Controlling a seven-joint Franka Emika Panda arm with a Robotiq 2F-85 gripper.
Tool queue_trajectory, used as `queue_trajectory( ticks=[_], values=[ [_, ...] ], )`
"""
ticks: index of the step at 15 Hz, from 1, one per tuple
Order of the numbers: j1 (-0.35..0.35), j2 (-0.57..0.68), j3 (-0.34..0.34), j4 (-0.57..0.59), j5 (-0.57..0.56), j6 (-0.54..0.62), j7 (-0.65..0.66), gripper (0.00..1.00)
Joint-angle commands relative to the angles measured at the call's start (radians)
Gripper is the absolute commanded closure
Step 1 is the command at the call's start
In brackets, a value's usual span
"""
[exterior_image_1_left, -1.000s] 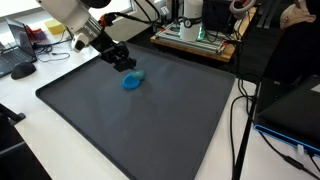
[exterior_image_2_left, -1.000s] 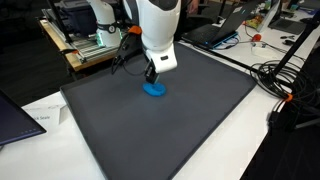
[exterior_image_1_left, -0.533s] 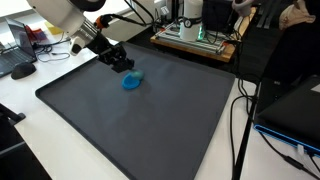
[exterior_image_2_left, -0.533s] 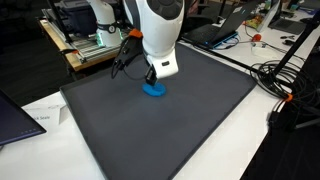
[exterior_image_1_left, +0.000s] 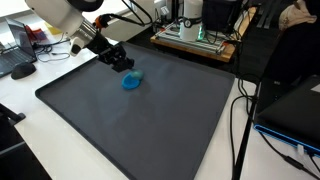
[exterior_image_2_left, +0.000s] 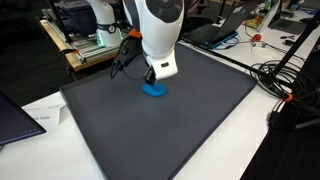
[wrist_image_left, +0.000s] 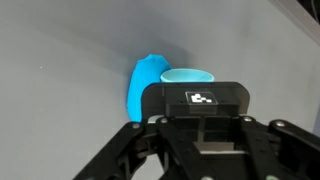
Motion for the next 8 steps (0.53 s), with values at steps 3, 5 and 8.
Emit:
queue_trajectory(
  ticks=[3, 5, 8],
  values=[
    [-0.034, 0.128, 0.015, 0.166, 0.006, -0.119, -0.063, 0.78],
    [-0.048, 0.182, 0.02, 0.24, 0.018, -0.169, -0.087, 0.78],
    [-0.063, 0.266, 0.024, 0.348, 0.027, -0.233, -0.11, 0.78]
  ],
)
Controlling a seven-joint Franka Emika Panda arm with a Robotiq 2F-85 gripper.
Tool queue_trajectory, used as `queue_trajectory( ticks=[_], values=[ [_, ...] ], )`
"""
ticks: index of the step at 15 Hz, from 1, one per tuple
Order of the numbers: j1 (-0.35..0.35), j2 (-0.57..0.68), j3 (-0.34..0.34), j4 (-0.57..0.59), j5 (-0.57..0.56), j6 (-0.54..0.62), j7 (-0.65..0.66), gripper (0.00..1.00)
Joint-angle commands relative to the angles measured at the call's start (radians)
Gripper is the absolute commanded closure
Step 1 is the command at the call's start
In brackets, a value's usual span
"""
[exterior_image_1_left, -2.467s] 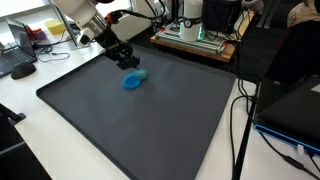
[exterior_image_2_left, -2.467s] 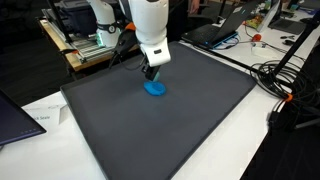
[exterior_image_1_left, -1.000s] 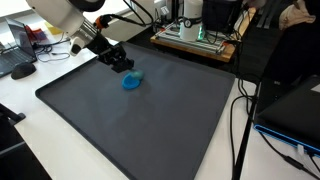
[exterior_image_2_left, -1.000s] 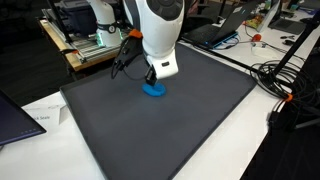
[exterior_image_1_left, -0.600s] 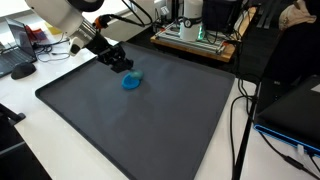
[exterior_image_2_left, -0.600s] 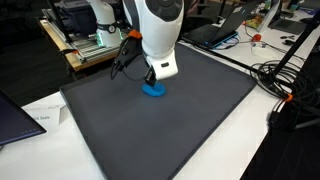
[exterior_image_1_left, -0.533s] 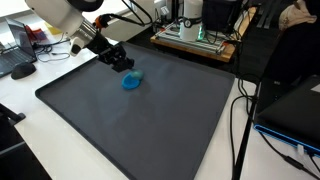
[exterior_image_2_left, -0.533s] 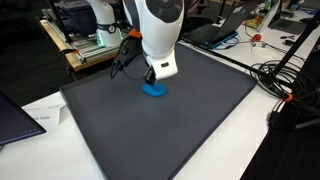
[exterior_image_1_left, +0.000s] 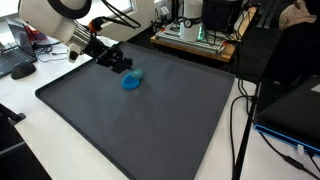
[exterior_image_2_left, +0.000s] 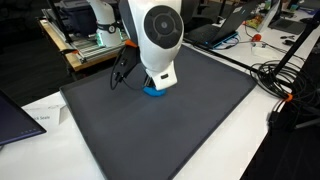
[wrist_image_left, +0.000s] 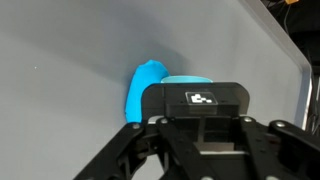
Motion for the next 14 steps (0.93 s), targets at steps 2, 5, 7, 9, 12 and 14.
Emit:
queue_trajectory(
  ticks=[2, 5, 7, 9, 12, 14],
  values=[
    [-0.039, 0.174, 0.017, 0.212, 0.02, -0.103, -0.045, 0.78],
    [-0.059, 0.24, 0.012, 0.306, 0.05, -0.163, -0.001, 0.78],
    [-0.079, 0.276, 0.007, 0.356, 0.076, -0.195, 0.043, 0.78],
    [-0.103, 0.303, 0.002, 0.389, 0.095, -0.216, 0.074, 0.78],
    [-0.141, 0.326, -0.001, 0.412, 0.127, -0.237, 0.103, 0.78],
    [-0.162, 0.33, -0.01, 0.403, 0.166, -0.234, 0.105, 0.78]
  ],
)
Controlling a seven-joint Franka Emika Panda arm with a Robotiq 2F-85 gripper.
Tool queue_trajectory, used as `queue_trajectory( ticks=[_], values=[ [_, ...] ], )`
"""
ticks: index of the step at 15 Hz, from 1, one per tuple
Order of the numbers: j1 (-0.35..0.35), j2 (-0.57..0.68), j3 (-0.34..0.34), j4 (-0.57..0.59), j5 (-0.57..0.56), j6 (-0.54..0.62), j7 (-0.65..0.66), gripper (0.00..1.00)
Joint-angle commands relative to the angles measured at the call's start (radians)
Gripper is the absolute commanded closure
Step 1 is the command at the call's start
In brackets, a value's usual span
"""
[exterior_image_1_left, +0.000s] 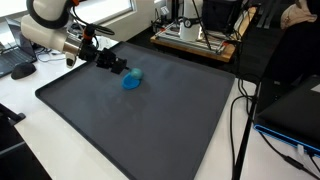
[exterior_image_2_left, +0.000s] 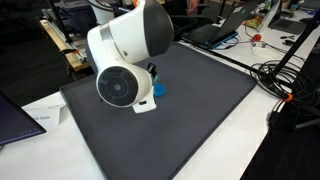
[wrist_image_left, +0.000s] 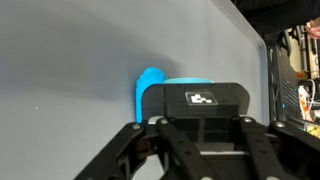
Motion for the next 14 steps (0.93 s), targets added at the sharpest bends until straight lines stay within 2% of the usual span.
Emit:
queue_trajectory(
  ticks=[1, 14],
  values=[
    [-0.045, 0.064, -0.019, 0.052, 0.019, 0.031, 0.004, 0.78],
    [-0.147, 0.015, -0.032, -0.054, 0.12, 0.065, -0.047, 0.78]
  ],
)
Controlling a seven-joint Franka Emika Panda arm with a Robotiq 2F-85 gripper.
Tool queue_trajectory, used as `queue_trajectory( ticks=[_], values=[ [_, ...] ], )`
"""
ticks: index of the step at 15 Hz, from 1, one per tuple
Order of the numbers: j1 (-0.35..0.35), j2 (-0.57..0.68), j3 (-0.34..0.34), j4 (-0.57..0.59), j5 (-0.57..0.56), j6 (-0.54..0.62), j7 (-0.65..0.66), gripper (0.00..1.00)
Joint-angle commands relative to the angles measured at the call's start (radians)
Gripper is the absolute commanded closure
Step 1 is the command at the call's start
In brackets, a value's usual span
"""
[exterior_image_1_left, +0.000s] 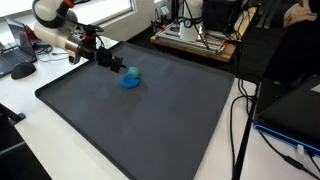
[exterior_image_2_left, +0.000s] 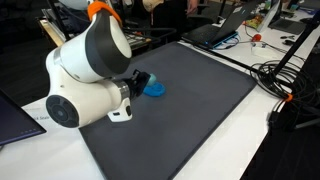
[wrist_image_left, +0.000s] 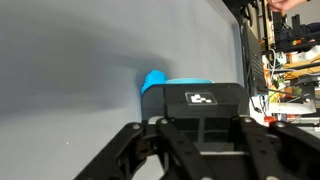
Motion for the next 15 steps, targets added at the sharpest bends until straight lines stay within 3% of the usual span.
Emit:
queue_trajectory(
  ticks=[1, 15],
  values=[
    [-0.024, -0.037, -0.03, -0.042, -0.023, 0.078, -0.06, 0.78],
    [-0.009, -0.3, -0.05, -0.249, -0.025, 0.237, -0.259, 0.78]
  ],
)
